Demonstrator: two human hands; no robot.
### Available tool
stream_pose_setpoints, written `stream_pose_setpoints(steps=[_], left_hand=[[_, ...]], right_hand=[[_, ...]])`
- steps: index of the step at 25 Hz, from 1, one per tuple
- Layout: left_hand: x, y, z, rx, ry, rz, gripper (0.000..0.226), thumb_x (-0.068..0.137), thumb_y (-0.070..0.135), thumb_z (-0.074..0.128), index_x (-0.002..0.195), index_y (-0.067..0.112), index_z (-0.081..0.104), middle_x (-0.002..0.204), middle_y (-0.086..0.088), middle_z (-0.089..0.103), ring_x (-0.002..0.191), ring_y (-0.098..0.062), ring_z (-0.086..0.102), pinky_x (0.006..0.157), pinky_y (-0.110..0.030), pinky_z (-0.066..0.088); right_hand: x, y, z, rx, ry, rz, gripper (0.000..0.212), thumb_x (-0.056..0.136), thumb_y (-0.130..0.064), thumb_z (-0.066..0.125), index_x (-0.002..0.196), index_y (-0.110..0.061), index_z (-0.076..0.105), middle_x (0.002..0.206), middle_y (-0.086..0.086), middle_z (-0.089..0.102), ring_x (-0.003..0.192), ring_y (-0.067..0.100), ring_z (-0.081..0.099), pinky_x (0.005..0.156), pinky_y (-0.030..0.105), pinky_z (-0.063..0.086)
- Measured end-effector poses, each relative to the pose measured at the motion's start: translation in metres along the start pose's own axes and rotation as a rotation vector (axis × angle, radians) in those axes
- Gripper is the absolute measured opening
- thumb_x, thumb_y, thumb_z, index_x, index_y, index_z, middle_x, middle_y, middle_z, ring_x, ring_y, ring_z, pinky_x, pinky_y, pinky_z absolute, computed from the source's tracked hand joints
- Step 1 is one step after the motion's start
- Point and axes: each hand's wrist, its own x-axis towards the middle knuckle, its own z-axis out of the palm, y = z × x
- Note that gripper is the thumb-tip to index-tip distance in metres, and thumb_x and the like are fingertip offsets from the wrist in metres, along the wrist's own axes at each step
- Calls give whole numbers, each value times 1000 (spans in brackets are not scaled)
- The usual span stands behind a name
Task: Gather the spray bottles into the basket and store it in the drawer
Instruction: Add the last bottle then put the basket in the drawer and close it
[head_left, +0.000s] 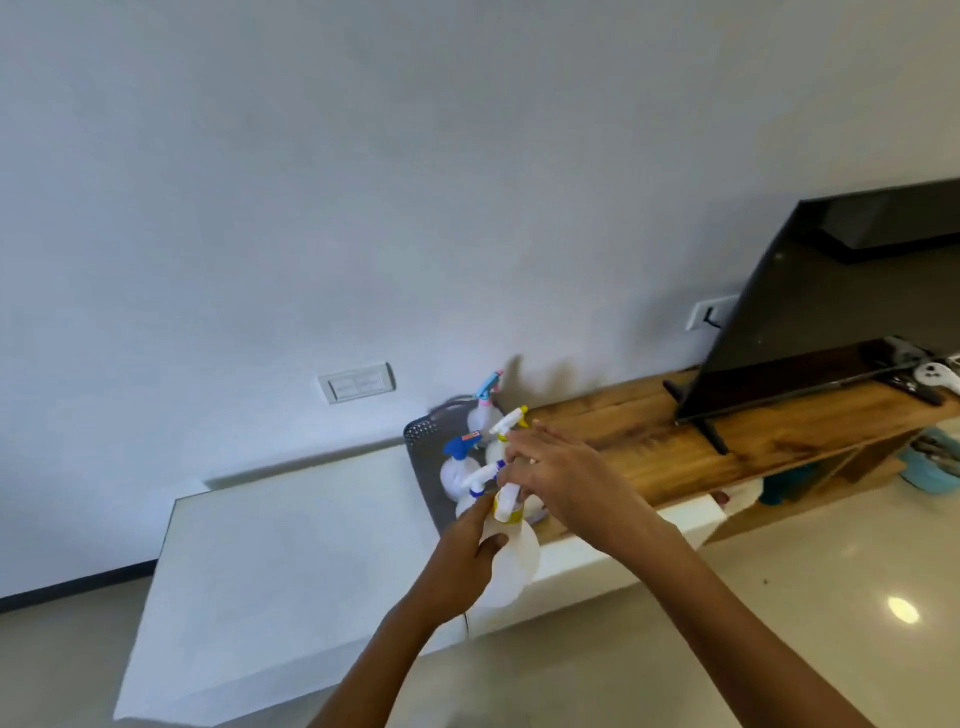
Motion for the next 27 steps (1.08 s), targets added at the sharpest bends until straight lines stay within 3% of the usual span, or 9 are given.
stream_pose_setpoints(steps=[4, 6, 8, 11, 14, 18, 21, 27], left_hand=[[59, -13, -27, -29, 142, 9, 46, 93, 8, 43, 119, 45, 35, 121, 18, 49, 108, -4, 47, 88, 1, 31], [88, -22, -43, -31, 222, -20, 45, 93, 8, 43, 122, 41, 35, 115, 20, 48, 102, -3, 48, 74, 9, 31], [117, -35, -61, -14, 290, -75, 41, 93, 14, 44, 131, 28, 35, 123, 12, 50, 105, -6, 49, 74, 5, 33], [156, -54, -89, 27, 356, -106, 41, 92, 15, 48, 132, 17, 38, 135, -2, 50, 114, -11, 48, 83, -5, 28], [181, -66, -110, 22, 416, -172, 39, 90, 18, 52, 128, 18, 42, 133, -2, 52, 109, -4, 44, 86, -12, 30], [201, -88, -125, 24, 453, -310, 41, 90, 21, 52, 129, 16, 41, 137, -4, 50, 125, -18, 46, 99, -26, 35], [206, -105, -129, 41, 515, -375, 43, 89, 19, 54, 129, 15, 40, 139, -4, 47, 127, -21, 45, 102, -31, 36], [221, -140, -136, 57, 555, -487, 42, 87, 16, 57, 126, 14, 43, 136, -6, 51, 125, -24, 48, 98, -29, 37]], right_hand=[[62, 42, 31, 63, 1, 55, 33, 62, -6, 81, 92, -19, 75, 85, 4, 71, 84, 21, 67, 79, 28, 56], [94, 62, 48, 98, 14, 86, 30, 67, -4, 77, 93, -19, 75, 87, 4, 69, 85, 21, 66, 76, 26, 55], [126, 83, 64, 146, -24, 132, 28, 79, -1, 63, 102, -15, 71, 100, 9, 64, 97, 26, 60, 80, 31, 52], [172, 114, 91, 218, -17, 169, 31, 83, 0, 55, 108, -12, 68, 102, 12, 62, 98, 27, 56, 79, 36, 48], [212, 137, 123, 235, -37, 186, 34, 84, 3, 54, 112, -11, 66, 104, 13, 61, 98, 28, 53, 78, 34, 43], [255, 162, 183, 253, -142, 197, 36, 86, 2, 51, 116, -14, 63, 106, 11, 58, 101, 27, 51, 79, 35, 42], [277, 175, 230, 258, -244, 215, 35, 89, -3, 48, 118, -15, 62, 107, 11, 57, 102, 28, 50, 83, 37, 41], [295, 187, 304, 285, -382, 277, 30, 88, -3, 54, 115, -12, 64, 112, 13, 58, 107, 29, 52, 85, 35, 44]])
